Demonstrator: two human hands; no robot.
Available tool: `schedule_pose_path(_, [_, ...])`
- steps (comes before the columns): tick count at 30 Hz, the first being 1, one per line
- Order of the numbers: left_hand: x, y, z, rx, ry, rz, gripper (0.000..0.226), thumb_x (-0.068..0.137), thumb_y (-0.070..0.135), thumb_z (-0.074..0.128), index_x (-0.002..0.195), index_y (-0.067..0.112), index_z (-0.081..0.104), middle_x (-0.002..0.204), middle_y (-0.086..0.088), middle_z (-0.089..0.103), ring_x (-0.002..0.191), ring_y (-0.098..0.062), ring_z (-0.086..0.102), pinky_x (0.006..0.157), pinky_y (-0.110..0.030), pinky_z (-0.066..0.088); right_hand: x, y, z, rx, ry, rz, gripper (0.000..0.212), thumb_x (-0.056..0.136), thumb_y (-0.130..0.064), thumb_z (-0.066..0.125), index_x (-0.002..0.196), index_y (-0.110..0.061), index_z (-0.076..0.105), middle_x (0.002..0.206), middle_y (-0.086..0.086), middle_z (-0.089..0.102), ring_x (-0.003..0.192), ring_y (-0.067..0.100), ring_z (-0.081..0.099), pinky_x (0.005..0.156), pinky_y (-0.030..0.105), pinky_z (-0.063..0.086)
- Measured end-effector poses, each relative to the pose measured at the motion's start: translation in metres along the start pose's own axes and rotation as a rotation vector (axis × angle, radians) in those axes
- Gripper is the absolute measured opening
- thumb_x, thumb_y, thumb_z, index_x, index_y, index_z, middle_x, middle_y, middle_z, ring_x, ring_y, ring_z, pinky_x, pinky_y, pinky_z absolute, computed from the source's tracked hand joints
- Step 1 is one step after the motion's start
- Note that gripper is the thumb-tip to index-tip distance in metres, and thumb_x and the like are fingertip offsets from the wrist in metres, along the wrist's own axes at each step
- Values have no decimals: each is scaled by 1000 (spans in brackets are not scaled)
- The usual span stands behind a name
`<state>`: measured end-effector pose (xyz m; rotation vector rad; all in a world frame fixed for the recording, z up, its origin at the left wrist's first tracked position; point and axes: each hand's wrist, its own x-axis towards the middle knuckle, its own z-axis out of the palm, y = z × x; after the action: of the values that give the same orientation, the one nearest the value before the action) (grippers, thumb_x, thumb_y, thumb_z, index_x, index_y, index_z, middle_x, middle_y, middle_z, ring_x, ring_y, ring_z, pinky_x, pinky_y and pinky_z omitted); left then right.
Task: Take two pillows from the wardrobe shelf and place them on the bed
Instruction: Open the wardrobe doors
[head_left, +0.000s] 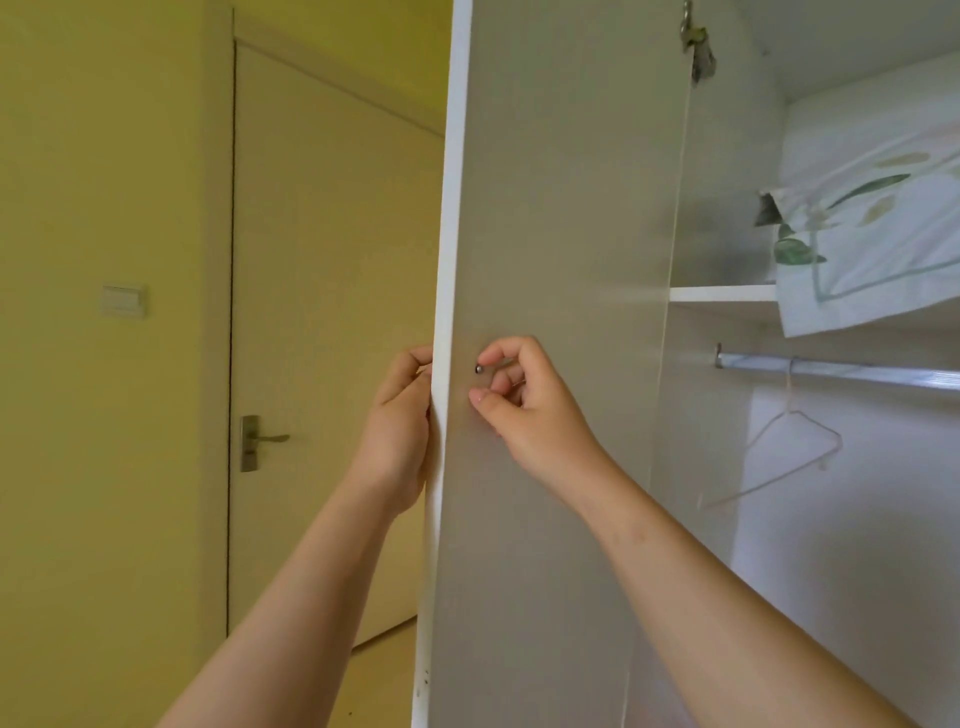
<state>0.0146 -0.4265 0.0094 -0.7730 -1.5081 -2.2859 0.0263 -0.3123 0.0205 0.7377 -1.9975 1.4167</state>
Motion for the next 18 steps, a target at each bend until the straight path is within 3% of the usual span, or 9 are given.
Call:
schedule_pose_path(7, [25, -7, -27, -19, 109, -92, 19, 92, 10, 46, 84, 19, 60, 63, 2, 69, 53, -13, 63, 50, -24, 51, 27, 15, 28, -20, -17, 21, 30, 88, -8, 58, 79, -33, 45, 67, -5, 36, 58, 6, 38, 52, 6, 36])
schedule_pose_path(16, [34, -12, -32, 7, 193, -115, 21, 92, 9, 44, 86, 22, 60, 61, 5, 68, 51, -11, 61, 47, -21, 50, 37, 22, 34, -55, -12, 26, 28, 88, -11, 56, 78, -34, 44, 65, -6, 36, 55, 6, 38, 51, 9, 33])
schedule_pose_path(18, [33, -13, -30, 50, 288, -99, 25, 89, 3, 43, 88, 24, 57, 74, -1, 71, 55, -15, 62, 51, -24, 51, 35, 21, 33, -15, -24, 40, 28, 89, -9, 54, 79, -34, 45, 65, -5, 37, 57, 8, 39, 58, 16, 37])
